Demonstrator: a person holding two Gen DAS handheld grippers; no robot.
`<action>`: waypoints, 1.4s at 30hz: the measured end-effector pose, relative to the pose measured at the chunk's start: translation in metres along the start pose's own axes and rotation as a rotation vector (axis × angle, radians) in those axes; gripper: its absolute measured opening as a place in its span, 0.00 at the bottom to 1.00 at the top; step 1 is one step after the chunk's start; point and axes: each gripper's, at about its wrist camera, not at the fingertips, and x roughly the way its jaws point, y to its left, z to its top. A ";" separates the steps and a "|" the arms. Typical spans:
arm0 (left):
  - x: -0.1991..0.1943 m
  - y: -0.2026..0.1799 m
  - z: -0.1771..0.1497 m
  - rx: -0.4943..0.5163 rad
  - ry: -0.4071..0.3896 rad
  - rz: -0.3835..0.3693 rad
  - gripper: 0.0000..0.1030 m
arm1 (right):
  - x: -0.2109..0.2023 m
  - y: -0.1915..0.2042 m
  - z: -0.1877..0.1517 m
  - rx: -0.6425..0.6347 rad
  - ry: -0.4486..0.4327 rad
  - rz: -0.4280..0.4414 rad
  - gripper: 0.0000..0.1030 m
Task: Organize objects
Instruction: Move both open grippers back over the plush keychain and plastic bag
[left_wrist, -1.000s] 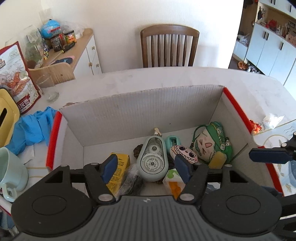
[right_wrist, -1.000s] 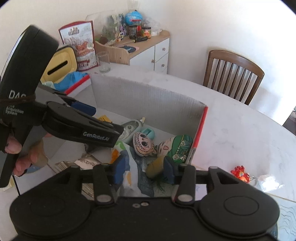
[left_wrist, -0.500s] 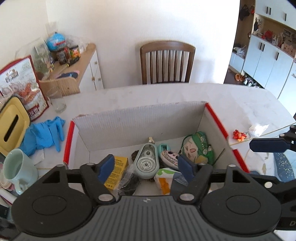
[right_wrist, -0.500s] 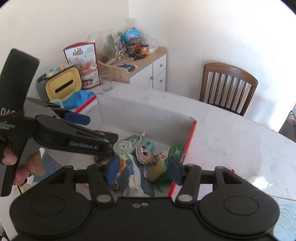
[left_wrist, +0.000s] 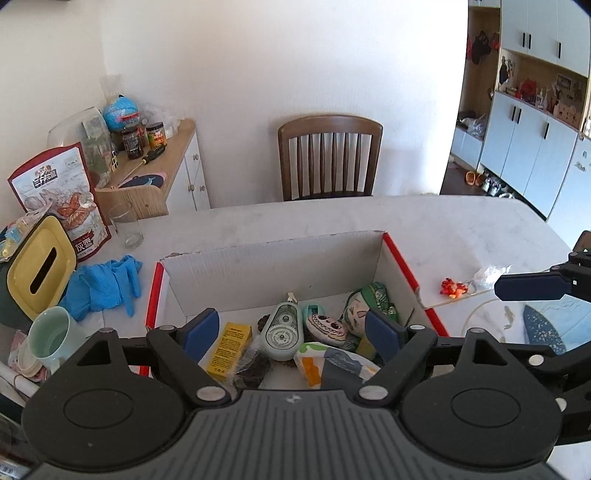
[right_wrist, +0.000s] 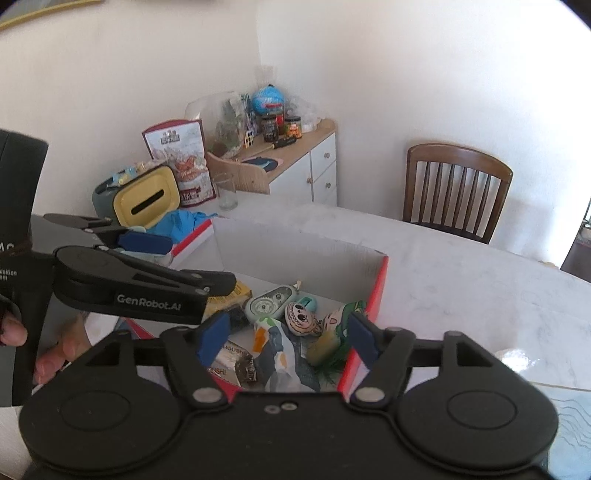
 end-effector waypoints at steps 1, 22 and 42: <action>-0.002 -0.001 0.000 -0.003 -0.002 -0.002 0.84 | -0.004 -0.001 -0.001 0.004 -0.005 0.003 0.70; -0.022 -0.099 0.004 -0.020 -0.026 -0.029 0.99 | -0.079 -0.084 -0.037 0.051 -0.078 0.022 0.97; 0.052 -0.221 0.017 -0.009 0.004 -0.047 1.00 | -0.086 -0.253 -0.077 0.115 -0.027 -0.088 0.98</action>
